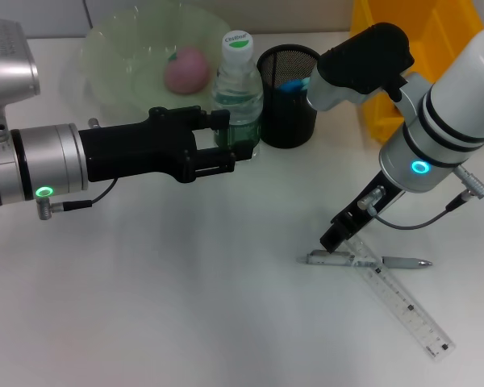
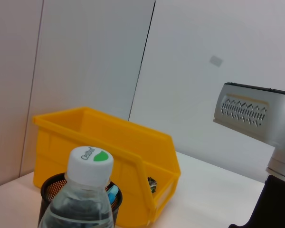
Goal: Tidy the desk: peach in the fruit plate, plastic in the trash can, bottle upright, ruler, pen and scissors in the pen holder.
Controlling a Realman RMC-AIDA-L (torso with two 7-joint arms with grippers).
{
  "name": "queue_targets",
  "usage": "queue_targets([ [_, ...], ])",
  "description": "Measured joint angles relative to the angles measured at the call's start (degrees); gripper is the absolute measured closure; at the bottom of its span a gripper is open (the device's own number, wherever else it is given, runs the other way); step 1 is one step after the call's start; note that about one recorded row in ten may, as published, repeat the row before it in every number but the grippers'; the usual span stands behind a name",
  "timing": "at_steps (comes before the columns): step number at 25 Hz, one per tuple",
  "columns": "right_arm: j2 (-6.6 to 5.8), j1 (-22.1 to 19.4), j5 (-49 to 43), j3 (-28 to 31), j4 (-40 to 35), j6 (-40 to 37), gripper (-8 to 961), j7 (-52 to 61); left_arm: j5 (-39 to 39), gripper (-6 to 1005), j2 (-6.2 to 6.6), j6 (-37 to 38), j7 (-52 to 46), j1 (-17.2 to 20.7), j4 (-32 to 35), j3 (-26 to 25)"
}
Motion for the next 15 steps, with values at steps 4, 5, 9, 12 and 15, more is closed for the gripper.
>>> queue_targets([
  [4, 0.0, 0.01, 0.0, 0.06, 0.11, 0.04, 321, 0.05, 0.0, 341, 0.0, 0.0, 0.0, 0.05, 0.0, 0.0],
  [5, 0.0, -0.02, 0.0, 0.07, 0.17, 0.05, 321, 0.05, 0.0, 341, 0.0, 0.0, 0.0, 0.04, 0.0, 0.0],
  [9, 0.0, -0.13, 0.0, 0.13, 0.8, 0.18, 321, 0.08, 0.0, 341, 0.0, 0.0, 0.0, -0.03, -0.04, 0.0],
  [12, 0.0, -0.27, 0.0, 0.36, 1.11, 0.61, 321, 0.08, 0.0, 341, 0.0, 0.0, 0.0, -0.08, -0.06, 0.0],
  [15, -0.05, -0.32, -0.05, 0.51, 1.12, 0.66, 321, 0.07, -0.02, 341, 0.0, 0.0, 0.0, -0.09, -0.09, 0.0],
])
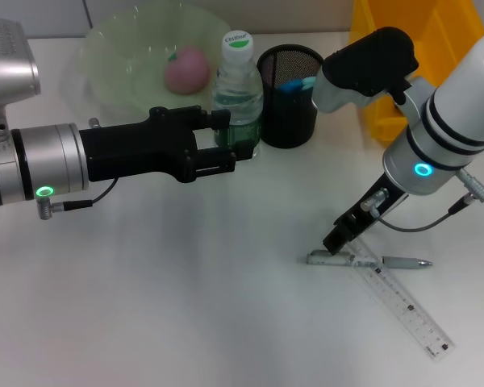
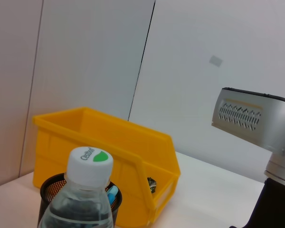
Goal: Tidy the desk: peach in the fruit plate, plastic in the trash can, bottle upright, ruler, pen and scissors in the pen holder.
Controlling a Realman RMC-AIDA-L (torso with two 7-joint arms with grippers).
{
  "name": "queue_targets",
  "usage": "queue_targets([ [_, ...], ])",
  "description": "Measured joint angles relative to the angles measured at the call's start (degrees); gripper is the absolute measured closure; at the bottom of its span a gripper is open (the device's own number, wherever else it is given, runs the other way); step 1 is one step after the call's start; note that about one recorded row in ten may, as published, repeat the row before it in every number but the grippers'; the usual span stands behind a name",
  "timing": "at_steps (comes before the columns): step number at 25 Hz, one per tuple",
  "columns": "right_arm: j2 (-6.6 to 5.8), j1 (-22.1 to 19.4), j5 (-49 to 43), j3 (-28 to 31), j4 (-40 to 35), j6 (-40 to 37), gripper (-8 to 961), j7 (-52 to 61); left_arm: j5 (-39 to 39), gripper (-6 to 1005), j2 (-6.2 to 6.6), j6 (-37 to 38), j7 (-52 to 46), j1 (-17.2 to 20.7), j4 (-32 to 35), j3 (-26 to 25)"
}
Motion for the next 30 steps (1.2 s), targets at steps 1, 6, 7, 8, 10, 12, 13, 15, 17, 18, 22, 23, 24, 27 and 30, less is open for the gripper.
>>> queue_targets([
  [1, -0.01, -0.01, -0.1, 0.03, 0.0, 0.01, 322, 0.0, 0.0, 341, 0.0, 0.0, 0.0, 0.0, 0.0, 0.0],
  [6, -0.05, -0.03, -0.35, 0.04, 0.0, 0.09, 322, 0.0, -0.03, 341, 0.0, 0.0, 0.0, 0.0, 0.0, 0.0],
  [7, -0.05, -0.03, -0.35, 0.04, 0.0, 0.09, 322, 0.0, -0.03, 341, 0.0, 0.0, 0.0, 0.0, -0.01, 0.0],
  [8, -0.07, -0.03, -0.36, 0.04, 0.0, 0.09, 322, 0.0, -0.03, 341, 0.0, 0.0, 0.0, 0.0, -0.01, 0.0],
  [10, -0.12, -0.06, -0.38, 0.04, 0.0, 0.1, 322, 0.0, -0.06, 341, 0.0, 0.0, 0.0, 0.0, 0.0, 0.0],
  [12, -0.16, -0.14, -0.4, 0.03, 0.0, 0.08, 322, 0.0, -0.09, 341, 0.0, 0.0, 0.0, -0.01, -0.01, 0.0],
  [13, -0.18, -0.16, -0.4, 0.02, 0.0, 0.06, 322, 0.0, -0.09, 341, 0.0, -0.02, 0.0, -0.05, -0.01, 0.0],
  [15, -0.23, -0.17, -0.41, 0.01, -0.03, -0.04, 322, 0.0, -0.07, 341, 0.0, -0.19, 0.0, -0.12, -0.01, 0.01],
  [17, -0.23, -0.19, -0.41, 0.0, -0.06, -0.19, 322, 0.0, -0.06, 341, 0.0, -0.43, 0.0, -0.16, 0.0, 0.05],
  [18, -0.23, -0.19, -0.41, 0.0, -0.07, -0.24, 322, 0.0, -0.06, 341, 0.0, -0.46, 0.0, -0.17, -0.01, 0.07],
  [22, -0.22, -0.2, -0.41, 0.0, -0.05, -0.33, 322, 0.0, -0.09, 341, 0.0, -0.51, 0.0, -0.33, -0.32, 0.05],
  [23, -0.22, -0.2, -0.41, 0.0, -0.05, -0.36, 323, 0.0, -0.08, 341, 0.0, -0.53, 0.0, -0.35, -0.35, 0.03],
  [24, -0.22, -0.21, -0.4, 0.01, -0.07, -0.39, 323, -0.01, -0.07, 341, 0.0, -0.53, 0.0, -0.36, -0.38, 0.02],
  [27, -0.22, -0.26, -0.4, 0.05, -0.19, -0.43, 323, 0.0, -0.06, 341, 0.0, -0.53, 0.0, -0.35, -0.41, 0.0],
  [30, -0.22, -0.28, -0.41, 0.07, -0.4, -0.5, 323, 0.0, -0.04, 341, 0.0, -0.54, 0.0, -0.36, -0.44, -0.01],
])
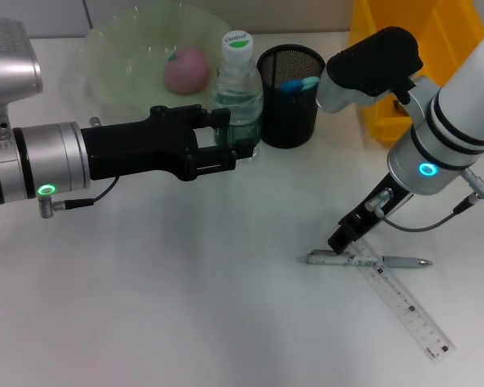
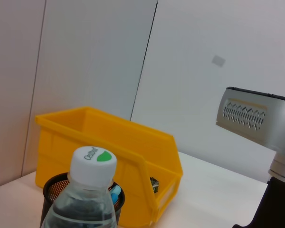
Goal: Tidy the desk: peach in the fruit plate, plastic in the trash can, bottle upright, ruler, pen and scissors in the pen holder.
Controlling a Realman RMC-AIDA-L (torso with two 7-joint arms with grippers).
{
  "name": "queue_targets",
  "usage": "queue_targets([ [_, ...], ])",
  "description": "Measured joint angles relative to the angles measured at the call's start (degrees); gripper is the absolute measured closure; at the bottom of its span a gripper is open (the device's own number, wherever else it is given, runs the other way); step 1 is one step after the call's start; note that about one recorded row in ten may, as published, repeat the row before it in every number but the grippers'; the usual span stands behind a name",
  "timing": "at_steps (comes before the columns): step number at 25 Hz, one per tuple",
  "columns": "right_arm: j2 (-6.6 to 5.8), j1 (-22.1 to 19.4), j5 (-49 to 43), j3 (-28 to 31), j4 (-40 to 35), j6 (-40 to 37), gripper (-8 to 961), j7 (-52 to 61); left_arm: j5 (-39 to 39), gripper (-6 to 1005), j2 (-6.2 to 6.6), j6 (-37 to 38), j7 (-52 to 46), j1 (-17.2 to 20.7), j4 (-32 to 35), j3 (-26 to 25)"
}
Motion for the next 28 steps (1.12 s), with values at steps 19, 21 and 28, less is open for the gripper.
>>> queue_targets([
  [19, 0.09, -0.02, 0.35, 0.03, 0.12, -0.56, 392, 0.43, 0.0, 341, 0.0, -0.66, 0.0, -0.17, 0.0, 0.01],
  [21, 0.09, -0.01, 0.36, 0.02, 0.21, -0.55, 402, 0.4, -0.01, 341, 0.0, -0.7, 0.0, -0.17, 0.0, 0.01],
  [28, 0.08, -0.02, 0.36, 0.02, 0.27, -0.48, 516, 0.26, -0.05, 341, 0.0, -0.7, 0.0, -0.17, 0.0, 0.01],
])
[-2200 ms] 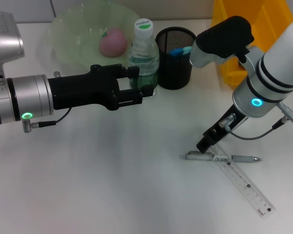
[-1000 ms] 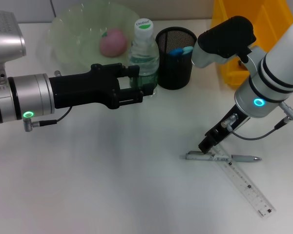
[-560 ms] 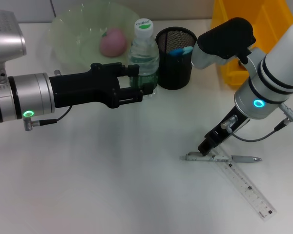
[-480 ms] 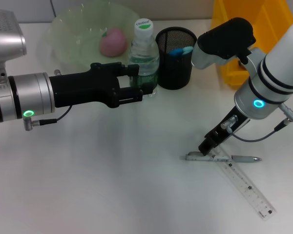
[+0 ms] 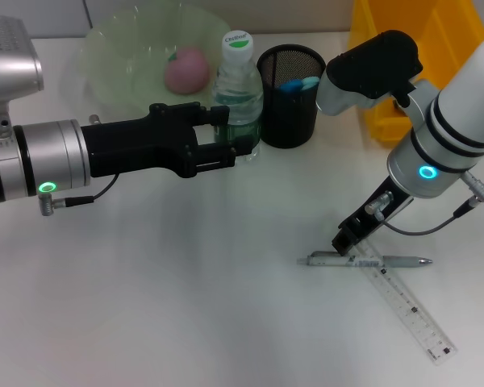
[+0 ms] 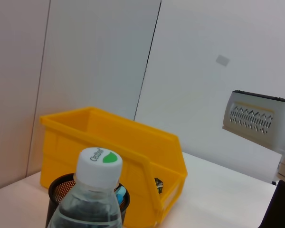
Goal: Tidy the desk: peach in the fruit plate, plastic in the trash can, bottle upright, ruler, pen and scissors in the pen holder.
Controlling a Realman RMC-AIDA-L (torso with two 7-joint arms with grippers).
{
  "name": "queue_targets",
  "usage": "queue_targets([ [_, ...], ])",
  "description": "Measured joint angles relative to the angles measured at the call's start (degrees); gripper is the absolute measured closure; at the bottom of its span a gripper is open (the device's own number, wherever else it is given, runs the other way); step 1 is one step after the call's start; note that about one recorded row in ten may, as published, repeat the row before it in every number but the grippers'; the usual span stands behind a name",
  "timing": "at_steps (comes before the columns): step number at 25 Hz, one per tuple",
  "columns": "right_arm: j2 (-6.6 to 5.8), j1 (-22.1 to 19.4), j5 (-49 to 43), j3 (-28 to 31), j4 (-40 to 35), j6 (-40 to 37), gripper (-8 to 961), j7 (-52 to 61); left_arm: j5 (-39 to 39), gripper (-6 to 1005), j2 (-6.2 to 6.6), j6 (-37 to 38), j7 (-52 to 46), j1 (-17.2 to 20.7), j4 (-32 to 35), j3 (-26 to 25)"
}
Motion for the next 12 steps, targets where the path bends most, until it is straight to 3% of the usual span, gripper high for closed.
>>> queue_targets([
  [12, 0.0, 0.0, 0.0, -0.34, 0.13, 0.22, 518, 0.06, -0.08, 341, 0.0, 0.01, 0.0, -0.05, 0.0, 0.0],
])
